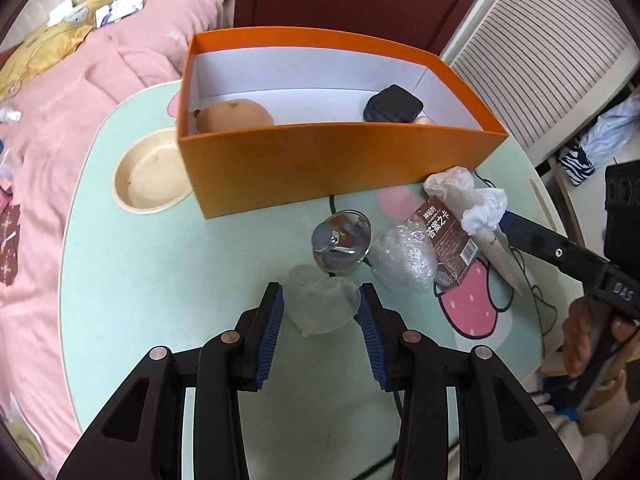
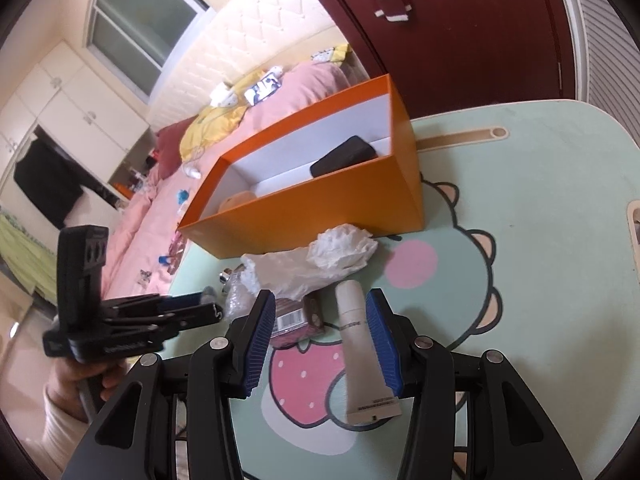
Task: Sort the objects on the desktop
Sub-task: 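Lower the clear heart piece onto the table and release it, then reach into the box and grasp the black pouch with the right gripper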
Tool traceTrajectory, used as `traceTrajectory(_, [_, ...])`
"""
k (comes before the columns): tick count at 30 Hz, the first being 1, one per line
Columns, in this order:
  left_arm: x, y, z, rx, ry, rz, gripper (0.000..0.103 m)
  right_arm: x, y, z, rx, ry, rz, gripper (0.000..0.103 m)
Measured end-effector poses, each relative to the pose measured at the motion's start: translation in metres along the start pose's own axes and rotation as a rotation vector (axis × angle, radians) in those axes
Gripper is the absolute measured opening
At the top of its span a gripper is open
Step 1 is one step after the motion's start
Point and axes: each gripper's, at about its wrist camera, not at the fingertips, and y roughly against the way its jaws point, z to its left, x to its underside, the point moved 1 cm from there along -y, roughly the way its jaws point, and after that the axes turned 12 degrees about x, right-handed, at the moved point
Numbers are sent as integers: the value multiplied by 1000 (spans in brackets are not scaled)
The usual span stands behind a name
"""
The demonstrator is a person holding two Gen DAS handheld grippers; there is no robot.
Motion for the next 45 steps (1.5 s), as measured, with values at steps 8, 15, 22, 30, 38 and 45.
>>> traceTrajectory(8, [4, 20, -2, -132, -39, -196, 79, -4, 6, 14, 18, 38, 13, 47])
traceTrajectory(15, [13, 15, 10, -226, 35, -256, 79, -47, 11, 31, 16, 56, 51, 47])
traceTrajectory(22, [22, 4, 13, -171, 44, -275, 80, -120, -27, 45, 117, 35, 189, 63])
traceTrajectory(30, [26, -4, 9, -223, -18, -266, 81, -147, -97, 45, 253, 51, 457, 63])
traceTrajectory(38, [27, -8, 6, -238, -39, -257, 82, -151, -125, 67, 326, 145, 497, 76])
traceTrajectory(45, [28, -6, 6, -234, -38, -261, 83, -165, -118, 74, 244, 107, 451, 77])
